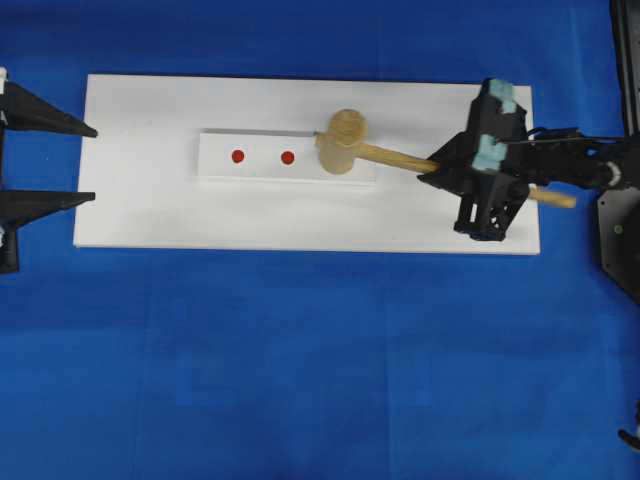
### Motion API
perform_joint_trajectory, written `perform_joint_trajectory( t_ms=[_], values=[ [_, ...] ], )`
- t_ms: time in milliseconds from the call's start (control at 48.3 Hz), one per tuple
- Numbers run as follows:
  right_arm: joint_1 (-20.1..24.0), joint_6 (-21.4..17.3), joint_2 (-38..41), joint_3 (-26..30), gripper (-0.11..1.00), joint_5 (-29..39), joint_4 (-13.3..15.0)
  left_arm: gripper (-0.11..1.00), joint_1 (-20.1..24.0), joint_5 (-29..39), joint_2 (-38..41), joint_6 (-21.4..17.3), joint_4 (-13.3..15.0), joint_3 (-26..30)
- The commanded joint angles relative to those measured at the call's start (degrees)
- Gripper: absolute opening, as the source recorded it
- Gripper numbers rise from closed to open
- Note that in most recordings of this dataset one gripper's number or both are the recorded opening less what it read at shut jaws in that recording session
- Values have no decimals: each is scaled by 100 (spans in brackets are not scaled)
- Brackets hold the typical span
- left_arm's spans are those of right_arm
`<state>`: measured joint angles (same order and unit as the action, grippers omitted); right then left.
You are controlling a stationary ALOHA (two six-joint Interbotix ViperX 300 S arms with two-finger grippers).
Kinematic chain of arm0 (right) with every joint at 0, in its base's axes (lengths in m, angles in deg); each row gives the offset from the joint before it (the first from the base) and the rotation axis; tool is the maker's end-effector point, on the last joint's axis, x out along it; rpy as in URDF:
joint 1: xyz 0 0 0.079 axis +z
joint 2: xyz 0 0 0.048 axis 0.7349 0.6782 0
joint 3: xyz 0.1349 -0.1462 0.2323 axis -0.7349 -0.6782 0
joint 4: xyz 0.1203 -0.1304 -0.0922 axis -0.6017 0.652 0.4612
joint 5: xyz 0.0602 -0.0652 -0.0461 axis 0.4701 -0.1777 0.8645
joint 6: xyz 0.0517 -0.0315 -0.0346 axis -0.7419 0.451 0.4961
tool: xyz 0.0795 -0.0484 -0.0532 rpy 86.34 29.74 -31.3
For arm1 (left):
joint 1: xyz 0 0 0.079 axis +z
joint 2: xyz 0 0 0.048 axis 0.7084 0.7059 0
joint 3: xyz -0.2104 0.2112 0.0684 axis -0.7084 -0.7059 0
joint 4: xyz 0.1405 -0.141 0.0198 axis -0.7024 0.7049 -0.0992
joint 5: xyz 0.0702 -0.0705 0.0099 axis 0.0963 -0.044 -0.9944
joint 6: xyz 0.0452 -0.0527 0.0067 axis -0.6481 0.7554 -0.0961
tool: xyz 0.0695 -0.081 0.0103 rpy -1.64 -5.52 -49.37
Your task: Hit the mark with a hammer.
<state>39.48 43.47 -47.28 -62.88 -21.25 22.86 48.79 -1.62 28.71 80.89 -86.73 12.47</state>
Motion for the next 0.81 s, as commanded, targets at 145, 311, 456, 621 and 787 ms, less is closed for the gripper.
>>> perform_joint_trajectory(
  t_ms=[145,311,456,621,787],
  values=[
    [9,26,-853,149,2,-44,229,78,9,-44,9,9,9,70],
    [9,26,-835,167,2,18,229,78,9,-44,18,9,9,70],
    [9,26,-800,185,2,26,229,78,9,-35,9,0,9,70],
    [44,26,-650,334,2,79,237,78,18,-44,44,9,9,62],
    [158,44,-229,738,2,79,255,78,9,-88,62,9,9,62]
  ],
)
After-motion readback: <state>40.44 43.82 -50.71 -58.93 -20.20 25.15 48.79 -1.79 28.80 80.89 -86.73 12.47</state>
